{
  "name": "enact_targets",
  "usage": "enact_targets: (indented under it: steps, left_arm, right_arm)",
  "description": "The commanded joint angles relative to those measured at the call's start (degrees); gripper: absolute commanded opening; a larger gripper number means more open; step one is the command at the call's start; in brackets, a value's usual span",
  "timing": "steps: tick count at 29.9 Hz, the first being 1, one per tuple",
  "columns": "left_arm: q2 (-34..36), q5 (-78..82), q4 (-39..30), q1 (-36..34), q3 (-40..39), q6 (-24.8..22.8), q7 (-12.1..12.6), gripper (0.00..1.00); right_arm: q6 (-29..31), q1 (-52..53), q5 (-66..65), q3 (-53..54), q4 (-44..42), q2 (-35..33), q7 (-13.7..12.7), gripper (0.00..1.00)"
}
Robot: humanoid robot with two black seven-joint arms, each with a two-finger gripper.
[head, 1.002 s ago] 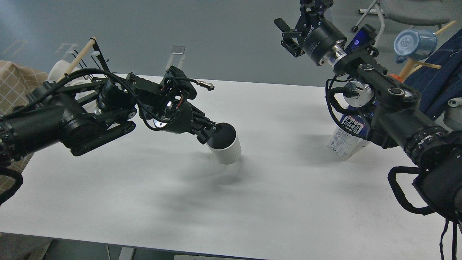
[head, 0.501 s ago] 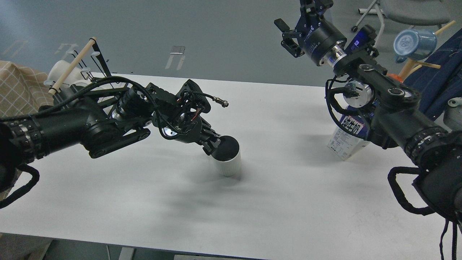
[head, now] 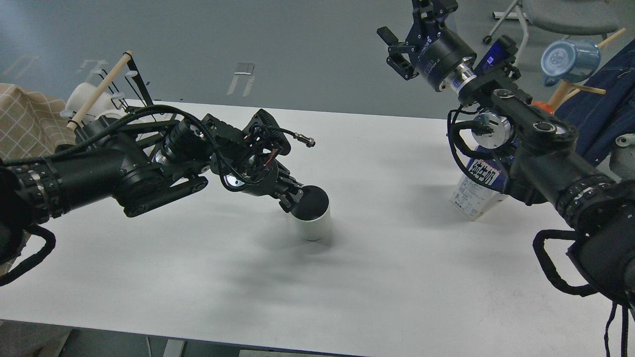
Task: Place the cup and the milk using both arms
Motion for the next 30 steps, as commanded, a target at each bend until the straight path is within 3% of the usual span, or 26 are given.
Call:
enact_targets:
  steps: [1, 3, 5, 7, 9, 13, 20, 30]
  left_arm:
    - [-0.55, -0.1, 0.0, 0.16, -0.01, 0.0, 0.78, 0.0]
    - [-0.55, -0.19, 0.0, 0.25, -0.01, 0.0, 0.87, 0.06]
    - [-0.55, -0.27, 0.0, 0.25, -0.01, 0.0, 0.87, 0.2]
    - [-0.64, -0.71, 0.0, -0.01, -0.01, 0.0, 1.05, 0.57]
    - [-0.55, -0.8, 0.0, -0.19, -0.09, 0.0, 0.96, 0.71]
    - [-0.55, -0.89, -0.09, -0.27, -0.18, 0.0, 0.78, 0.88]
    - [-0.21, -2.99, -1.32, -0.62, -0.53, 0.0, 0.61, 0.94]
    - [6.73, -19.07, -7.3, -10.82, -1.32, 0.0, 0.43, 0.95]
  right_arm:
    - [0.0, 0.0, 0.0, -0.01, 0.0, 0.0, 0.0, 1.0]
    - [0.0, 0.0, 0.0, 0.08, 0.0, 0.0, 0.0, 1.0]
    - [0.0, 0.0, 0.0, -0.01, 0.0, 0.0, 0.0, 1.0]
    - [0.0, 0.0, 0.0, 0.08, 0.0, 0.0, 0.0, 1.0]
    - [0.0, 0.0, 0.0, 0.08, 0.0, 0.0, 0.0, 1.0]
    - [0.0, -0.09, 0.0, 0.08, 0.0, 0.0, 0.0, 1.0]
    - [0.0, -0.27, 0.0, 0.08, 0.0, 0.0, 0.0, 1.0]
    - [0.0, 0.0, 0.0, 0.08, 0.09, -1.23, 0.0, 1.0]
